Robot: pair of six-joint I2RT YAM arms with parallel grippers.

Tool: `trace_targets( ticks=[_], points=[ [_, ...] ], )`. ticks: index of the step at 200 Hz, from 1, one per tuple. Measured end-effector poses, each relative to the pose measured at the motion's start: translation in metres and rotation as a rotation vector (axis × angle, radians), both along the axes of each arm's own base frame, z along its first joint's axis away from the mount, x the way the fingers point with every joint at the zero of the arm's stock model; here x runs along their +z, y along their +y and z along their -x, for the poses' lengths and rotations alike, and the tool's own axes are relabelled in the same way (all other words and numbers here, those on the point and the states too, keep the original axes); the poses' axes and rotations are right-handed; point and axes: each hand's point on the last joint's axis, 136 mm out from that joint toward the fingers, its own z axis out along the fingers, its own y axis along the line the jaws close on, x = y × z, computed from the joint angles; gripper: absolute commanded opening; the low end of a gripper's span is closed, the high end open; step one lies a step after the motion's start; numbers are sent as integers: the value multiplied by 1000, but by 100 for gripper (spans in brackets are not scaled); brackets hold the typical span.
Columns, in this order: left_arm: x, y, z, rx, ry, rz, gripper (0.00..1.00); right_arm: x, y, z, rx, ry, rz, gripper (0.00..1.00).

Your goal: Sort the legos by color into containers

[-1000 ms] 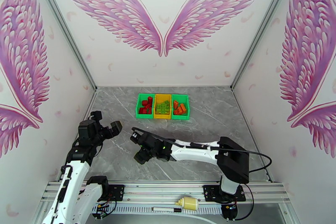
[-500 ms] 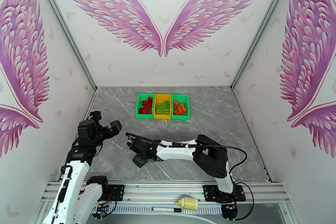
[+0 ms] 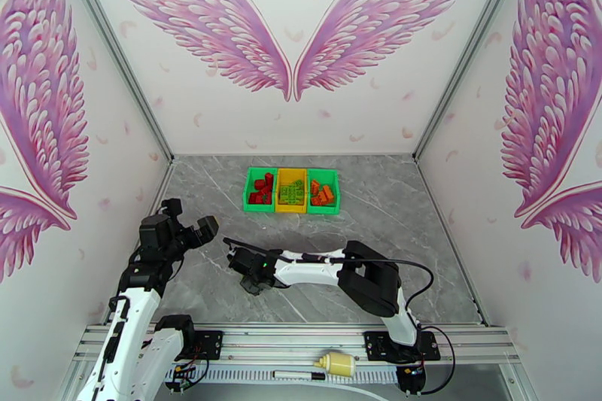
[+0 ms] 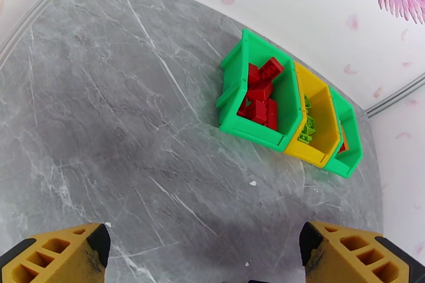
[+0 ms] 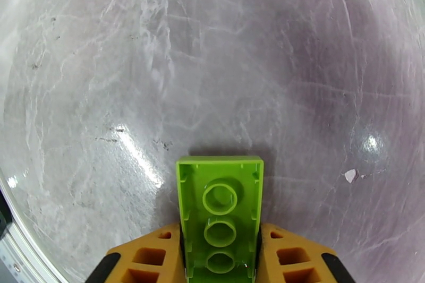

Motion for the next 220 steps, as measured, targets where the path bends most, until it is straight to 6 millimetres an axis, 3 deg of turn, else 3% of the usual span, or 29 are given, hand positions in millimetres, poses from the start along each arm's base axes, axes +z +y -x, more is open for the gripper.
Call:
trace_targets(
  ticks=[37, 74, 113, 150, 186, 220],
  points=[
    [12, 0, 2, -3, -51, -25, 99, 5, -14, -2, -52, 3, -7, 28],
    [23, -11, 3, -46, -109, -57, 99, 37, -50, -23, -212, -12, -70, 28],
    [33, -45, 7, -177, -169, -93, 99, 82, -85, -73, -418, -65, -180, 28],
    [43, -87, 16, -348, -243, -141, 99, 100, -114, -126, -556, -115, -223, 28],
    [46, -115, 18, -465, -298, -181, 99, 121, -119, -187, -628, -183, -261, 28],
    [51, -127, 19, -514, -338, -204, 99, 119, -122, -246, -678, -227, -268, 28]
  ],
)
